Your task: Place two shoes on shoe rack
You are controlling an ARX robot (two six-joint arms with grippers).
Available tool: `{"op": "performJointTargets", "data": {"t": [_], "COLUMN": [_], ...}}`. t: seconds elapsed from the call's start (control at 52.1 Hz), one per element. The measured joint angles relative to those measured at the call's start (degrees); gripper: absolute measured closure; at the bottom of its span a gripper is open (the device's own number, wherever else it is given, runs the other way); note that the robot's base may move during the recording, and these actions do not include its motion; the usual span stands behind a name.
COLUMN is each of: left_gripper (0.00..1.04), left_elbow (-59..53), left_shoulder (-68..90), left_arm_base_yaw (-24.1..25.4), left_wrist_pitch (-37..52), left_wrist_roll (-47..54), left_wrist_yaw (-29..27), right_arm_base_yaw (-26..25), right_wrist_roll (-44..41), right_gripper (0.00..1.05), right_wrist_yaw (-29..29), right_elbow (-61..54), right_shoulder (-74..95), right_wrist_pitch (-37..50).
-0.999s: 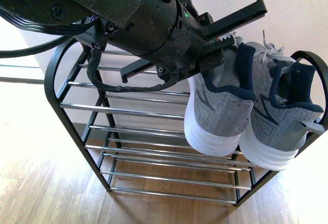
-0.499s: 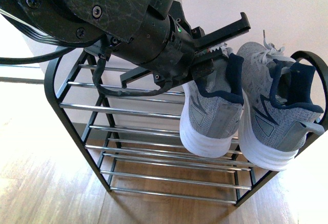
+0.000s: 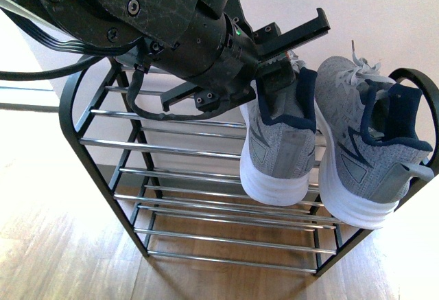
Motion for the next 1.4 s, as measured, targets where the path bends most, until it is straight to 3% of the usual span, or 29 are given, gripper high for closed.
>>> {"op": "performJointTargets", "data": {"t": [0.192,0.403,0.634,1.018,1.21,1.248,1.402], "left_gripper": [0.48,0.08,0.09,0.09,0.09,0.09,0.09], "left_elbow": [0.3,0.0,-1.2,-17.6,-23.8,-25.0,-28.9], "left_shoulder": [0.0,-2.7,-15.1,-46.8,-59.4,-64.0,-76.9], "left_arm_base_yaw": [0.0,0.3,2.2,4.2,5.9,6.9,12.5], "left_wrist_pitch": [-0.1,-1.7,-7.6,-24.1,-31.5,-33.9,-40.5], "left_wrist_roll": [0.0,-0.1,1.8,8.7,10.6,11.4,14.3], "left_wrist_yaw": [0.2,-1.1,-6.7,-30.4,-35.8,-38.2,-39.4], "right_arm_base_yaw": [0.0,0.0,0.0,0.0,0.0,0.0,0.0], "right_wrist_roll": [0.0,0.0,0.0,0.0,0.0,0.0,0.0], "right_gripper": [0.09,0.09,0.09,0.09,0.09,0.09,0.09], "right_wrist_yaw": [0.0,0.0,0.0,0.0,0.0,0.0,0.0], "right_elbow": [0.0,0.0,0.0,0.0,0.0,0.0,0.0], "right_shoulder": [0.0,0.0,0.0,0.0,0.0,0.0,0.0], "right_wrist_pitch": [0.0,0.0,0.0,0.0,0.0,0.0,0.0]}}
